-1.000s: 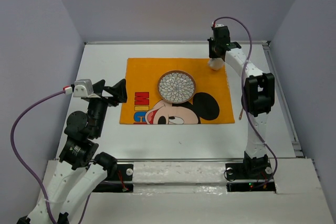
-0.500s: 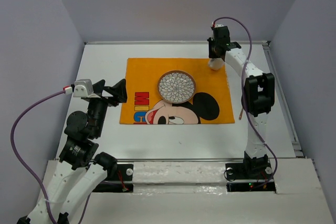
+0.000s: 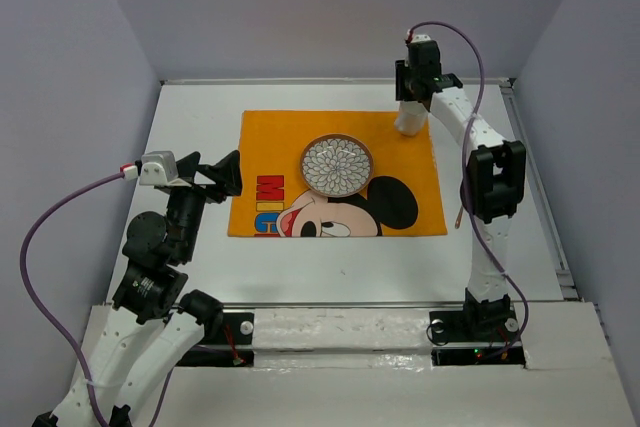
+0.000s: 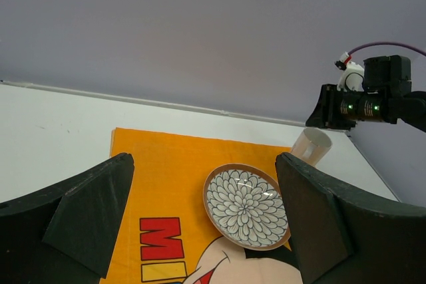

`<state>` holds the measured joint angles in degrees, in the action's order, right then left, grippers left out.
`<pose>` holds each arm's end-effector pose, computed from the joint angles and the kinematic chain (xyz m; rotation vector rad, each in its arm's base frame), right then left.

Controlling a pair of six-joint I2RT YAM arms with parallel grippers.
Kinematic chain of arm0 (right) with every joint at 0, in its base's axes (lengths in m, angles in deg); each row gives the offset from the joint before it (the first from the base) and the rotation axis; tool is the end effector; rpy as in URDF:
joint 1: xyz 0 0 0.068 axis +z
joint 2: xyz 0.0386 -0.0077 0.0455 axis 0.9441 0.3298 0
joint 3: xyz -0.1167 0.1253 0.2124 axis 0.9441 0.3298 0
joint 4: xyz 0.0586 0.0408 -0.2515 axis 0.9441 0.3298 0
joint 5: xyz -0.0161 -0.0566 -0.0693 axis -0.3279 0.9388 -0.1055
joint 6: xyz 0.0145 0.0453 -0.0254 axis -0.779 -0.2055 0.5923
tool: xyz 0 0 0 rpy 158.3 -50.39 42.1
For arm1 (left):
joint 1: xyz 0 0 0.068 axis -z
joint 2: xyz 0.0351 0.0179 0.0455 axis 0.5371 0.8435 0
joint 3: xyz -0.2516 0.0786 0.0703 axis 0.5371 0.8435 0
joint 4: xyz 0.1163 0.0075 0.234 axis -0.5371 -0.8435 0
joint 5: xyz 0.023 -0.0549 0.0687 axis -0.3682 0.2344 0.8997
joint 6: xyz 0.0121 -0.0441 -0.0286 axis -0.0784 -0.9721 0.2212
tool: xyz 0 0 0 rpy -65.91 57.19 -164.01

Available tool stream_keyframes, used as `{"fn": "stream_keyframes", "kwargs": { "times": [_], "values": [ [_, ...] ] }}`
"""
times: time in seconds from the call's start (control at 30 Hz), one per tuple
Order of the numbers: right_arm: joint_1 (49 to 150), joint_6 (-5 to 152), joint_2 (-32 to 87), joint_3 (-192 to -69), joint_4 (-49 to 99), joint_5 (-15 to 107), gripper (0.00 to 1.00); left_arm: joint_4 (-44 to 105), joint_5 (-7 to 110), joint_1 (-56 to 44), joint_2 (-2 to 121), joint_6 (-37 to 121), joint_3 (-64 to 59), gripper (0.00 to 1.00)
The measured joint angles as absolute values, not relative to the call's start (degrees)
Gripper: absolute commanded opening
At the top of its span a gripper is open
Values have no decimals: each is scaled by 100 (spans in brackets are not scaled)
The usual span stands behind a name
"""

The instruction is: Set the dinner table for one person

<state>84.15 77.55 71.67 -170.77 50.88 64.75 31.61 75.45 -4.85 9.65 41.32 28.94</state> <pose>0.4999 0.1119 0.2864 -0.0881 2.1791 -0.0546 0.0956 -0.0391 0.3847 -0.0700 1.2633 -0.4237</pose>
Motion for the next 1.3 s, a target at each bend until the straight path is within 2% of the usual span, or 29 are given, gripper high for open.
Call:
{"fn": "stream_keyframes", "kwargs": {
  "times": [0.1, 0.17, 0.27, 0.37, 0.47, 0.7, 1.07, 1.27, 1.3],
  "values": [
    [8415, 7661, 6948, -16926, 5110, 6759, 48, 3161, 7545, -485, 952, 4132, 2894, 99],
    [8391, 7438, 6434, -16410, 5064, 6954, 47, 3159, 7545, -485, 932, 4132, 2894, 99],
    [8262, 6925, 4791, -14541, 4824, 7168, 42, 3161, 7545, -485, 871, 4132, 2894, 99],
    [7921, 6466, 3464, -13179, 4730, 7255, 41, 3161, 7543, -483, 792, 4132, 2894, 99],
    [7423, 6052, 2773, -11929, 4376, 7264, 41, 3163, 7543, -428, 714, 4132, 2894, 99],
    [7189, 5709, 3455, -10655, 4500, 7111, 43, 3159, 7549, -201, 604, 4134, 2894, 99],
    [7017, 5631, 4004, -10640, 4361, 7076, 40, 3163, 7606, -56, 517, 4136, 2894, 99],
    [6844, 5652, 4275, -10900, 4308, 7048, 28, 3161, 7613, -28, 517, 4138, 2894, 99],
    [6815, 5659, 4319, -10941, 4295, 7033, 23, 3161, 7613, -21, 517, 4138, 2894, 99]
  ]
}}
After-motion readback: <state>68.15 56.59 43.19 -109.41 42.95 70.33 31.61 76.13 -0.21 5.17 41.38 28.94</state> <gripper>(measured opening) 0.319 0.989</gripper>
